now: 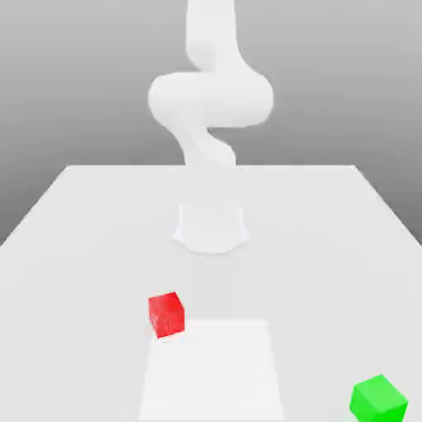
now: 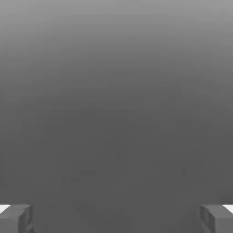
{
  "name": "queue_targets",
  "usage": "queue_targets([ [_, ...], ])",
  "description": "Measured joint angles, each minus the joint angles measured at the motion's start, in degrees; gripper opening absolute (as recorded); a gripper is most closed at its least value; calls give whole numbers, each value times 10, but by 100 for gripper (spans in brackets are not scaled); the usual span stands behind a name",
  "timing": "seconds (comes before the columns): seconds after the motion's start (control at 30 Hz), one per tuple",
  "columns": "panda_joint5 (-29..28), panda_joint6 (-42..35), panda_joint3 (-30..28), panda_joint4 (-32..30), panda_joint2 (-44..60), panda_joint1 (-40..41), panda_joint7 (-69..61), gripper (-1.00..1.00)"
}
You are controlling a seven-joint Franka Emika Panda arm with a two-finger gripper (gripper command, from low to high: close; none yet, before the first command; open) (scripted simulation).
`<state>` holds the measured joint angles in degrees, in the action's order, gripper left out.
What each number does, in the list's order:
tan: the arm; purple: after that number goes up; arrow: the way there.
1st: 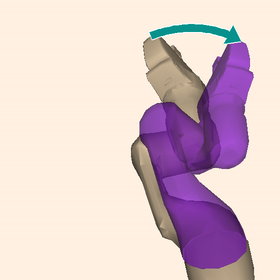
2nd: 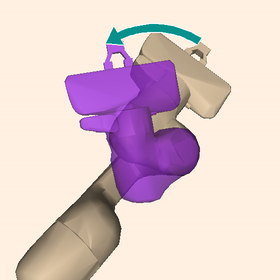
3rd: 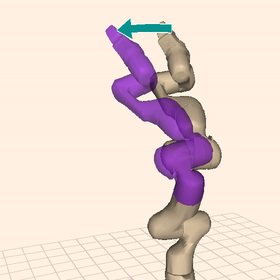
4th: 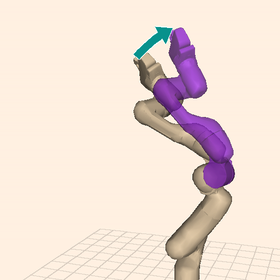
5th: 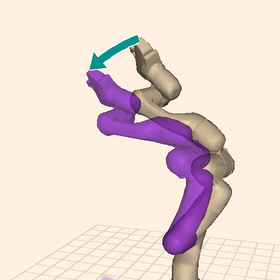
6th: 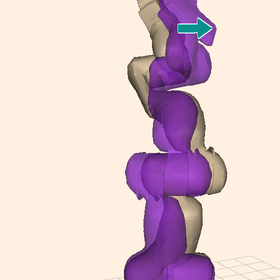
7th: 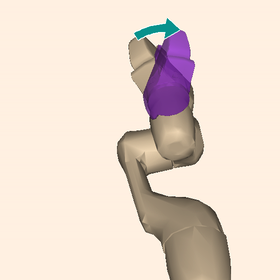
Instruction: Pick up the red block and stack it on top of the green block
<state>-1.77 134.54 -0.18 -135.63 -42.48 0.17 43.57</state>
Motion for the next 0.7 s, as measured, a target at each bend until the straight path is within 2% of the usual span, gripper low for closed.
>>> queue_targets([
  [0.23,-46,91,-32,-128,113,7,-85,0],
  [0.47,-65,190,-101,-268,232,10,-205,0],
  [0.57,-48,263,-133,-317,326,5,-277,0],
  [0.7,24,348,-124,-324,434,4,-351,0],
])
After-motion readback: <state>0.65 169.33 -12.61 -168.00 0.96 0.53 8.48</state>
